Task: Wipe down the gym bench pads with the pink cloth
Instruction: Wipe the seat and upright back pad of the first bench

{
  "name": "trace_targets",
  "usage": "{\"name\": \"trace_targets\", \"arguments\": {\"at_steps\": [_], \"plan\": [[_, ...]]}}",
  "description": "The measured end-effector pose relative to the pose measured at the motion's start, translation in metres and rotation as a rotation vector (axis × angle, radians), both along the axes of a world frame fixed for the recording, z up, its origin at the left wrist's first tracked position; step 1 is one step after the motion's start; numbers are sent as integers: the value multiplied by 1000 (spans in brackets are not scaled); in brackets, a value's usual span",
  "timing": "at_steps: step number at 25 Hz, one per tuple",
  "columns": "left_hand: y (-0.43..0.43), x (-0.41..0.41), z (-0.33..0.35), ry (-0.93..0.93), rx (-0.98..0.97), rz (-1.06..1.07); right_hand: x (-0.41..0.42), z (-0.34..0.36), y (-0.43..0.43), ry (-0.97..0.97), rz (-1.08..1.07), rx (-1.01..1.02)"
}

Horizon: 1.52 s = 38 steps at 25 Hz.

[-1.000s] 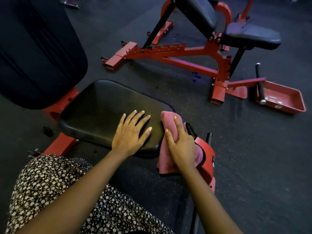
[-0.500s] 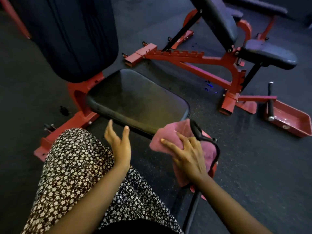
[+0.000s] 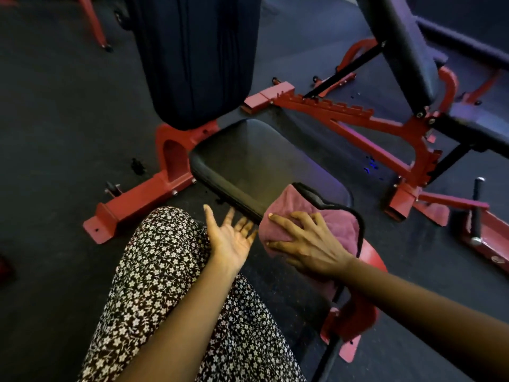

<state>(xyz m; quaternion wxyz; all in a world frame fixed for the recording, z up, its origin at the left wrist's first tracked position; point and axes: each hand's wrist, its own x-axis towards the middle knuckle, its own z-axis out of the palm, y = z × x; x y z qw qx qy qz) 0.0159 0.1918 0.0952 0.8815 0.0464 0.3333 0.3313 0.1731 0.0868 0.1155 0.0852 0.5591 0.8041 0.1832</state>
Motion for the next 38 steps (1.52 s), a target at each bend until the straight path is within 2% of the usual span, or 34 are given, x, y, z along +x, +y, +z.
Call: {"name": "trace_targets", "arguments": {"at_steps": [4,8,14,17,21,24,28,31,34,36,38], "plan": [[13,-9,1,210,56,61,-11,15,45,14,152,-48],[32,-24,7,362,91,211,-38,27,139,13,229,-147],[58,-15,18,452,122,310,-59,43,246,3,348,-368],[83,-2,15,518,154,343,-61,57,289,94,353,-437],[107,15,5,592,211,396,-39,55,302,190,399,-424],[113,30,17,627,219,376,-11,49,307,198,270,-370],[110,48,32,894,229,408,28,53,308,255,73,-282],[110,48,27,911,294,357,57,57,311,300,-83,-282],[101,31,24,973,529,291,67,55,307,316,-174,-196],[99,32,29,1100,859,310,64,46,299,318,-137,-137],[106,47,32,1191,1195,162,64,41,295,300,-165,-159]]}}
